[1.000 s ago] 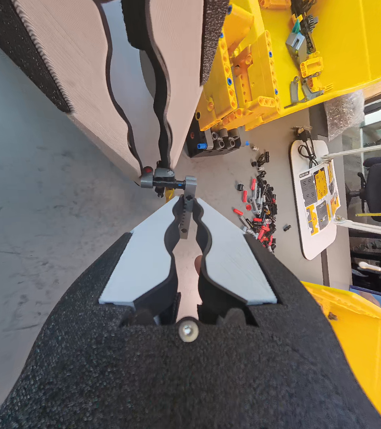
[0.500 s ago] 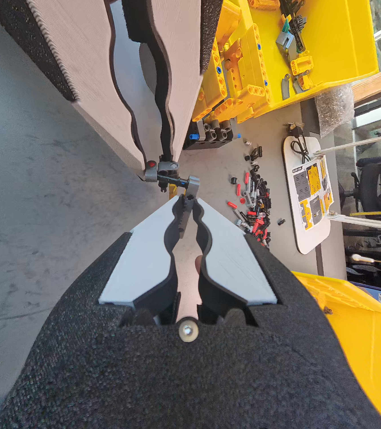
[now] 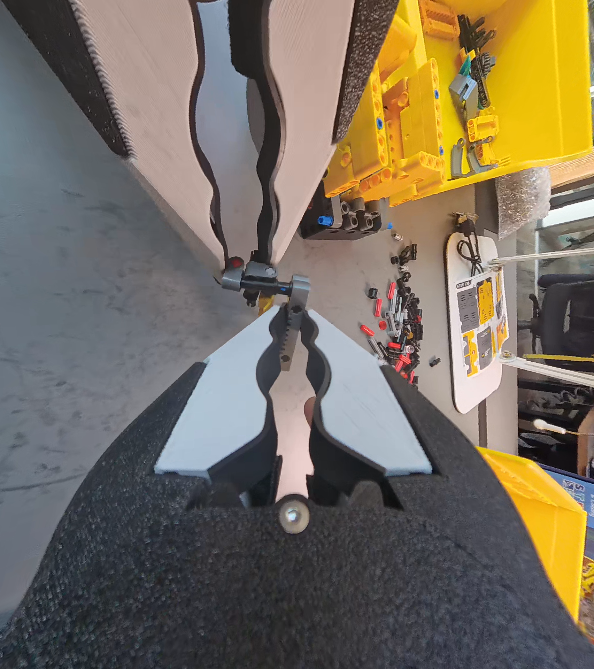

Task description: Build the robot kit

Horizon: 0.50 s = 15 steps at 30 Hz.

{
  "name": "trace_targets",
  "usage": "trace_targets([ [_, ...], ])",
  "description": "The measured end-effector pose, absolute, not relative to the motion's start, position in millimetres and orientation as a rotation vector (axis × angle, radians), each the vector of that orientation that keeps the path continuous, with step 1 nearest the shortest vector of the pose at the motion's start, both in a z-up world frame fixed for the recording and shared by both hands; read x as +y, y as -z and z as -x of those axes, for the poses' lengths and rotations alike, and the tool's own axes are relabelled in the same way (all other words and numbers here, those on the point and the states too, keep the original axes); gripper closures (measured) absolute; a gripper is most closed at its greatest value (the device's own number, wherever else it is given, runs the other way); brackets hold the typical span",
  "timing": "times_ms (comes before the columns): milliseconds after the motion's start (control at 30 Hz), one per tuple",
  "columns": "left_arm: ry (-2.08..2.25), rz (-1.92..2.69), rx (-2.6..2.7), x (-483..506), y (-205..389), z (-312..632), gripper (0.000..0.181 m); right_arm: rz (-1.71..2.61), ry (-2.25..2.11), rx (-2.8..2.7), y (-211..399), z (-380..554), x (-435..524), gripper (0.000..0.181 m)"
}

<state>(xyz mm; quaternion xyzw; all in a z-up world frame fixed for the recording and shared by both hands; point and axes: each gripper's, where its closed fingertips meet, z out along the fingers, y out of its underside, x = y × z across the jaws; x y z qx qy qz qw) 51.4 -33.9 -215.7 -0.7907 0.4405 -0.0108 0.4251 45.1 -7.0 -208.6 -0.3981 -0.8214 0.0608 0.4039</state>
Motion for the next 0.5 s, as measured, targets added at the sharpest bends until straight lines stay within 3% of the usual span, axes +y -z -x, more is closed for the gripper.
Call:
trace_targets([
  [500,0.093,1.988,1.128,-38,217,-52,0.166,0.836,-0.278,-2.027,200,-41,-15,0.170],
])
